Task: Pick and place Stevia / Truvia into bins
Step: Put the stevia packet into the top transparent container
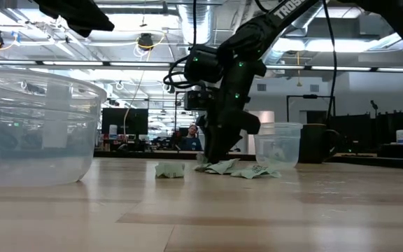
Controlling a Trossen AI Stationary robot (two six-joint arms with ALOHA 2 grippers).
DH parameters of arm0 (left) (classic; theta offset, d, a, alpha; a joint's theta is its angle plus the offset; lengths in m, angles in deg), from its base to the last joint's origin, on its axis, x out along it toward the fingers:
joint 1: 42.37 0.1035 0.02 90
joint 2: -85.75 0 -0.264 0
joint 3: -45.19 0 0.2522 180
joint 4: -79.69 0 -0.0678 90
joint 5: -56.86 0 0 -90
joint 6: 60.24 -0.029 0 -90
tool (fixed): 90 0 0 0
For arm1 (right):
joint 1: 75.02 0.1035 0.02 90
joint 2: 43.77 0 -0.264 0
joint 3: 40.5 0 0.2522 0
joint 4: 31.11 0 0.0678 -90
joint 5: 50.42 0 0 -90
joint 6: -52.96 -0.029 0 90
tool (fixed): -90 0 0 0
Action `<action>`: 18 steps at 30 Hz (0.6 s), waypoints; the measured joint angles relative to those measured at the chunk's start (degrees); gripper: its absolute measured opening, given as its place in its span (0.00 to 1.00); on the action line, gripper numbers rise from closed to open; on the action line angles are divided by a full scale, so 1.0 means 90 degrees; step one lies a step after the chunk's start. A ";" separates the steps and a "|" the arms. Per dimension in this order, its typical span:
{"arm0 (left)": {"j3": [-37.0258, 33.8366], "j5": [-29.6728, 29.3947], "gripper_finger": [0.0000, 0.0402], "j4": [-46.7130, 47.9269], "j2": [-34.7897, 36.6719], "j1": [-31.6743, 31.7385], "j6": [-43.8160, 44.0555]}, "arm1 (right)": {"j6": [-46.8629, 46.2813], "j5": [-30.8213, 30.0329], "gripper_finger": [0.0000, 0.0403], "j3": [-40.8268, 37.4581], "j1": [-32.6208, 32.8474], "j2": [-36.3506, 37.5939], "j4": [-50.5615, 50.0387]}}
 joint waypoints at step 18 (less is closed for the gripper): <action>0.0000 0.0000 0.24 0.0011 0.0000 0.0000 0.0046 | -0.0528 -0.0238 0.03 0.0821 -0.0041 0.0793 -0.2128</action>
